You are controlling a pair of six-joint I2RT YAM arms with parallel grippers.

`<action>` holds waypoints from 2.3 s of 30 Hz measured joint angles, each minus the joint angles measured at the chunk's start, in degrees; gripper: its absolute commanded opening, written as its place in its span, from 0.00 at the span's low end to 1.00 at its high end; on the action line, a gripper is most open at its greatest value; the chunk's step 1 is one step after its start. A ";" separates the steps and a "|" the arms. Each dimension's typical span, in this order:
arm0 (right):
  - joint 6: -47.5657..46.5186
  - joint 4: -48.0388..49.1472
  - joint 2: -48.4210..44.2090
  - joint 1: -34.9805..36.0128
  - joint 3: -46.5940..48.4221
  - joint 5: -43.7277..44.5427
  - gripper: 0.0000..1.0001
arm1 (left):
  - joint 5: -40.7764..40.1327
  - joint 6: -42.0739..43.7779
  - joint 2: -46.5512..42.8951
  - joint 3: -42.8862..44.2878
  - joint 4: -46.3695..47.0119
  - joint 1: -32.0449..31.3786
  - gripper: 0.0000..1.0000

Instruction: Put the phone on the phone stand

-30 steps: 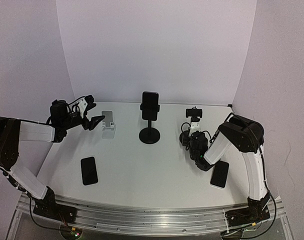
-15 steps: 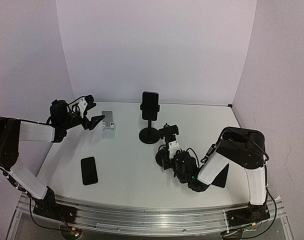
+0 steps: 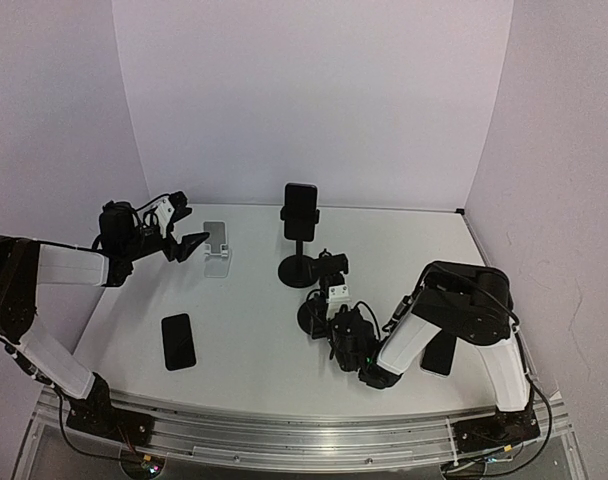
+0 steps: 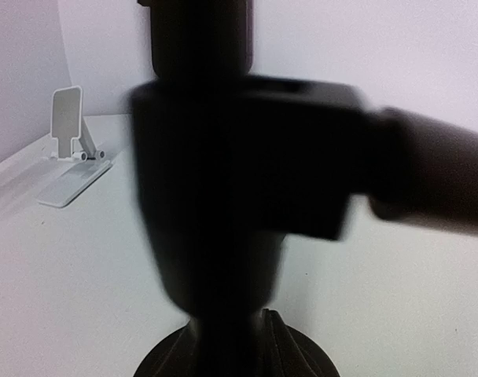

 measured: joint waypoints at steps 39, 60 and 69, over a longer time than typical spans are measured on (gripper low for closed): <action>36.90 -53.66 -35.47 4.75 -10.57 6.52 0.98 | 3.75 0.52 -0.06 -0.02 0.03 -0.55 0.80; 49.64 -109.24 -44.09 -28.74 -3.65 -26.93 0.98 | 4.96 0.16 -0.11 -0.02 0.24 -0.66 0.82; 37.26 -111.87 -38.87 -42.94 -0.86 -40.44 0.98 | 4.77 1.07 -2.33 -0.03 -0.80 -0.66 0.82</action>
